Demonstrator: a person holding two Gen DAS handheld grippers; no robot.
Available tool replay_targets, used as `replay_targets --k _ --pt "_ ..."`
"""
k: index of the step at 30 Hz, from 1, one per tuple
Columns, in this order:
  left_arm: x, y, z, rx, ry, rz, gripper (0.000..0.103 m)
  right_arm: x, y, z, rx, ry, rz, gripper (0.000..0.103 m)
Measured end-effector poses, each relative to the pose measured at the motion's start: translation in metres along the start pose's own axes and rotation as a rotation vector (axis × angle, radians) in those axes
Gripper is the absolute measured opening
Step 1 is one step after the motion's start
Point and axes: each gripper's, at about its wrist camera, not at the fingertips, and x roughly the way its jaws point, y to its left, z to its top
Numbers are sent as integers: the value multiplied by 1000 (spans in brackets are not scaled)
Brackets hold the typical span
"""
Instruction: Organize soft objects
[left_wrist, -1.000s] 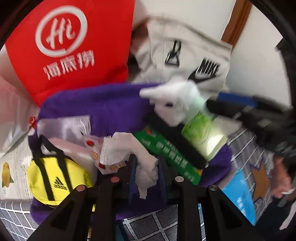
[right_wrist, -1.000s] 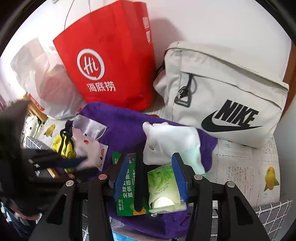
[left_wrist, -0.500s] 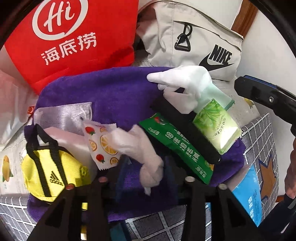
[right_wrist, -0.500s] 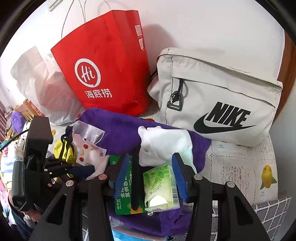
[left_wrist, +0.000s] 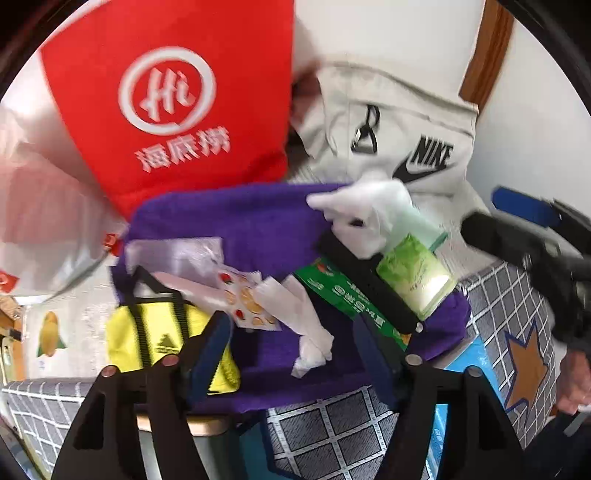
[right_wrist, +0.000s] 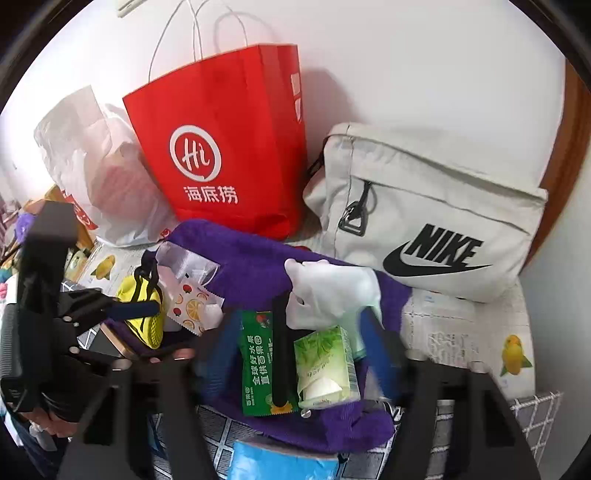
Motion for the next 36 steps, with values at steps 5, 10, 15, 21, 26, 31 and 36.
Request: replay_targets --k 5,10,15,21,26,31,36 --pt "-28 6 -14 -27 -39 41 75 -19 9 -10 3 3 -17 86" --pt "-58 11 -38 -49 -83 76 82 -32 24 -31 17 13 -23 91" --pt "-97 13 -73 -79 -136 86 85 -54 49 -59 4 7 -23 97" --pt "-135 4 -119 -86 -188 126 87 -82 71 -95 17 0 14 100" --pt "-155 -3 -152 -102 -198 136 87 -104 84 -125 23 5 20 100" --pt "-178 -18 -182 -102 -229 157 87 -130 89 -153 29 -11 14 101" --pt "-199 -29 -204 -107 -262 158 87 -158 94 -175 29 -42 -2 101"
